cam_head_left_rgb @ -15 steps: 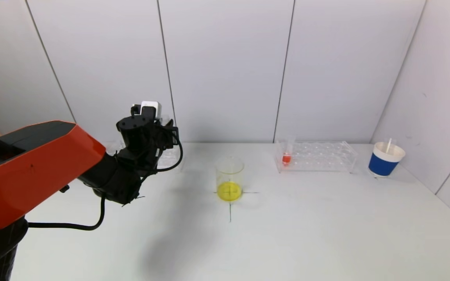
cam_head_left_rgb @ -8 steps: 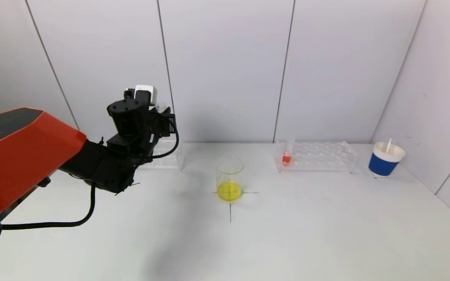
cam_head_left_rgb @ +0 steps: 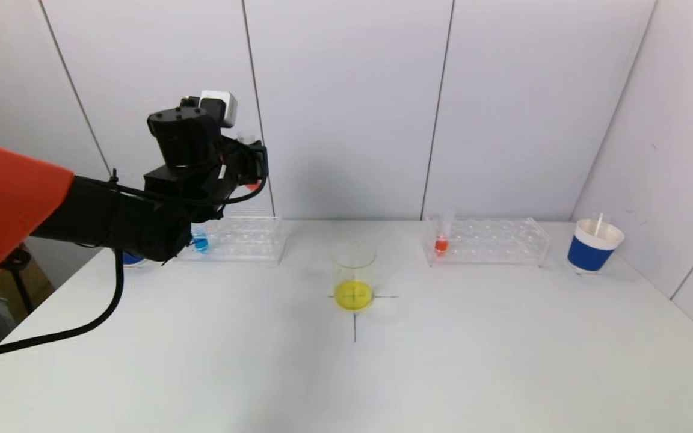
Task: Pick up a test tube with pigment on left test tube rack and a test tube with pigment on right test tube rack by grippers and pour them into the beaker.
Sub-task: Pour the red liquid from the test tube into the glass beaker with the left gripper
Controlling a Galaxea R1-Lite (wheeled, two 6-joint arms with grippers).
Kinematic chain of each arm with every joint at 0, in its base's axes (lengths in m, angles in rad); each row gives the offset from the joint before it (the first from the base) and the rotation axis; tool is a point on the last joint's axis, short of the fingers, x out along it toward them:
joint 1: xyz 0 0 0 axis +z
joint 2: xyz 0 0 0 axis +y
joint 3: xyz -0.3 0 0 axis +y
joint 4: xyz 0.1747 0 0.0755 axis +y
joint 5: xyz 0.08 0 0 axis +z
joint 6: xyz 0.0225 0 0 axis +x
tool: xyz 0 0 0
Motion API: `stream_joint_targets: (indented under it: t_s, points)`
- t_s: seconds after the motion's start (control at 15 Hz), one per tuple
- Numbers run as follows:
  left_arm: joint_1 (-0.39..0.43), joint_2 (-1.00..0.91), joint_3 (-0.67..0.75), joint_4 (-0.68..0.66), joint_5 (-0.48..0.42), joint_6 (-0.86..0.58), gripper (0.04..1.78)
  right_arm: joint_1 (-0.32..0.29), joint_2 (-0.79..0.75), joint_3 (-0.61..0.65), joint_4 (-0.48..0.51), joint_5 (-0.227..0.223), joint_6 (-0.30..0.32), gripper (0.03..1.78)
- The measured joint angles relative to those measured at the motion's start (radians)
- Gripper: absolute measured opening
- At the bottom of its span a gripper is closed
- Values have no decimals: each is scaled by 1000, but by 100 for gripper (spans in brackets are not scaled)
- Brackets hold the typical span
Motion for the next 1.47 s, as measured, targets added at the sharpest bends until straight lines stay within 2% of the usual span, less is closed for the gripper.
stream_joint_targets:
  t_s: [0.27, 0.53, 1.0, 1.27, 1.47]
  points:
    - [-18, -31, -67, 124, -57, 0, 44, 0, 0, 0, 0, 0, 0, 176]
    - [-43, -39, -115, 187, -150, 34, 44, 0, 0, 0, 0, 0, 0, 176]
    - [-84, -22, -207, 321, -368, 58, 44, 0, 0, 0, 0, 0, 0, 176]
    - [-86, 30, -291, 339, -462, 143, 44, 0, 0, 0, 0, 0, 0, 176]
    - [-97, 53, -330, 409, -562, 170, 44, 0, 0, 0, 0, 0, 0, 176]
